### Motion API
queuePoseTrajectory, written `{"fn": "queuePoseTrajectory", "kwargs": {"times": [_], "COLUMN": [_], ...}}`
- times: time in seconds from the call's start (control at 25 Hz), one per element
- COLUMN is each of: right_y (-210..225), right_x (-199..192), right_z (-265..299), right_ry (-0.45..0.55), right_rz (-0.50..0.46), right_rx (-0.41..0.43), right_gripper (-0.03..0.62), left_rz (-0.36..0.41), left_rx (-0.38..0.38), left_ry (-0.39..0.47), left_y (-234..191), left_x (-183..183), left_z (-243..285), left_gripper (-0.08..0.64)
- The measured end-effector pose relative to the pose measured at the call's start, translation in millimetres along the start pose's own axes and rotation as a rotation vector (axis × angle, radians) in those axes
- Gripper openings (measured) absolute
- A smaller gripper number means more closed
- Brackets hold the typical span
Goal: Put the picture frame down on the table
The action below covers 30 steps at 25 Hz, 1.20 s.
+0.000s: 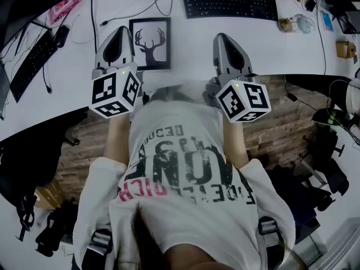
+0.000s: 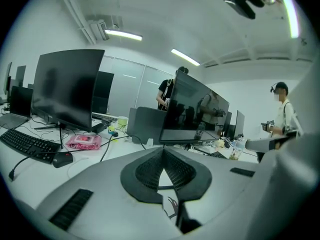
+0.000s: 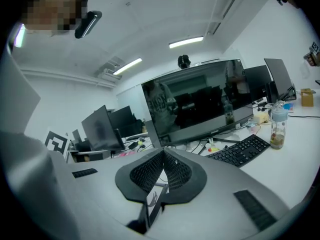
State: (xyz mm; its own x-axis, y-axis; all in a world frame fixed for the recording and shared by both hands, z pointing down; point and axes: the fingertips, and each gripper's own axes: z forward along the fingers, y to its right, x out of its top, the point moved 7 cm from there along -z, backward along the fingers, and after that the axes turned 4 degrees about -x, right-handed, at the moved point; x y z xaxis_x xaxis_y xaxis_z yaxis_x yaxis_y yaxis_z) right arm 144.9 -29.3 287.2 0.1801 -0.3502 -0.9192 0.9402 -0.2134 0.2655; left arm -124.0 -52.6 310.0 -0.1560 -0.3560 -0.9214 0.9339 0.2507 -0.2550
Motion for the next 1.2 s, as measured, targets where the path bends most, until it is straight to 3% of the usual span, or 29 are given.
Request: {"fn": "queuePoseTrajectory", "kwargs": {"times": [0.32,0.88,1.2], "right_y": [-8.6,-25.1,-33.0], "right_x": [15.5,34.2,38.8], "right_z": [0.0,-6.5,-6.0], "right_ry": [0.03,0.067,0.075], "right_rz": [-0.023,-0.053,-0.081], "right_rx": [0.021,0.072,0.101], "right_gripper": [0.0,0.0,0.0], "left_rz": [0.029,0.007,0.105], "left_rx": [-0.037,-0.107,-0.127], "left_ry": [0.064,0.126,0.121], "left_y": [17.2,39.3,57.9], "left_x": [27.0,46.3,49.3], "left_z": [-7.8,-14.7,-15.3], "left_gripper": [0.002,0.002,0.002]}}
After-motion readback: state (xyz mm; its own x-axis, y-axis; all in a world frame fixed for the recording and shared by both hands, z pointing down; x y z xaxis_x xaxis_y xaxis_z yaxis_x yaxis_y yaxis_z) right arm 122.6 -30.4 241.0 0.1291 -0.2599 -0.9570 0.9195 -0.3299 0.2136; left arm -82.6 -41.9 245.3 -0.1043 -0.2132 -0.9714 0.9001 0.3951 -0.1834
